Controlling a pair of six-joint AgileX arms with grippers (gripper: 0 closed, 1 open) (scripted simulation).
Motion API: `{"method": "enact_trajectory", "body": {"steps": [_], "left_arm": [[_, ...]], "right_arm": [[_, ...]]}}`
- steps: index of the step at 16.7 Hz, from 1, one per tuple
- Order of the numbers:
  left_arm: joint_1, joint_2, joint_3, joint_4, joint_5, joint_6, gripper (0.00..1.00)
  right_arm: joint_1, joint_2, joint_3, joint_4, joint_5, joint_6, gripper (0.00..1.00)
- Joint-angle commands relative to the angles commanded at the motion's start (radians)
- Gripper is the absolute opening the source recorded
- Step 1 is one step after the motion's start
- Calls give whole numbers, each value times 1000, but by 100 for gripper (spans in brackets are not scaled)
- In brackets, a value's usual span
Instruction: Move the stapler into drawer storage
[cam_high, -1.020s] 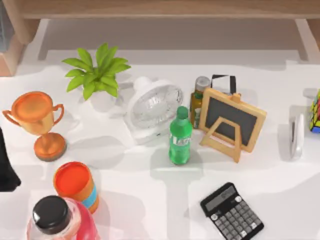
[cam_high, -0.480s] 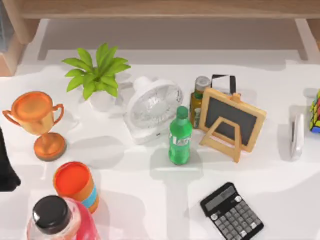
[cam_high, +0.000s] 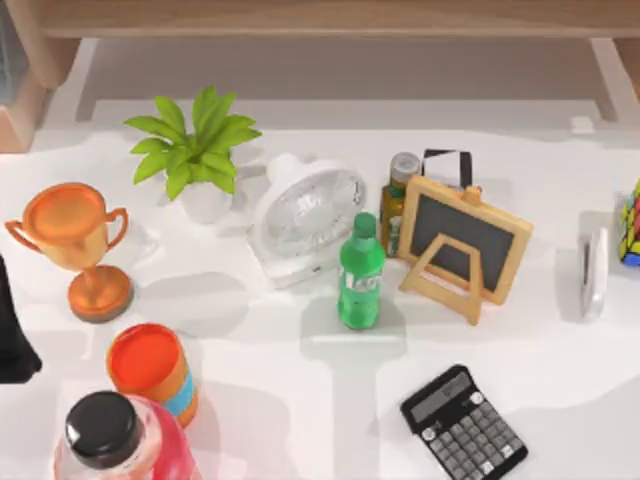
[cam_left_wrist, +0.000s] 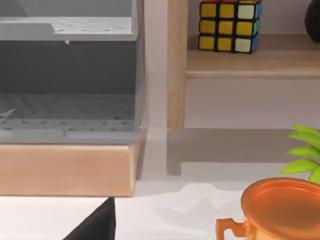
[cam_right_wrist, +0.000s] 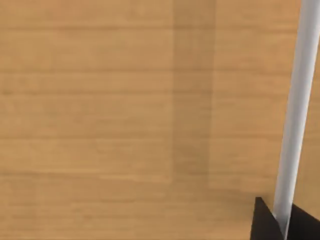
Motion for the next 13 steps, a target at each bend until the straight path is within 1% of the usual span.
{"method": "enact_trajectory", "body": {"steps": [4, 9, 13], "left_arm": [[0, 0, 0, 0, 0, 0, 100], [0, 0, 0, 0, 0, 0, 100], [0, 0, 0, 0, 0, 0, 100]], "right_arm": [[-29, -54, -126, 71, -31, -1, 0], [-32, -55, -134, 79, -33, -2, 0], [-68, -99, -236, 138, -69, 0, 0]]}}
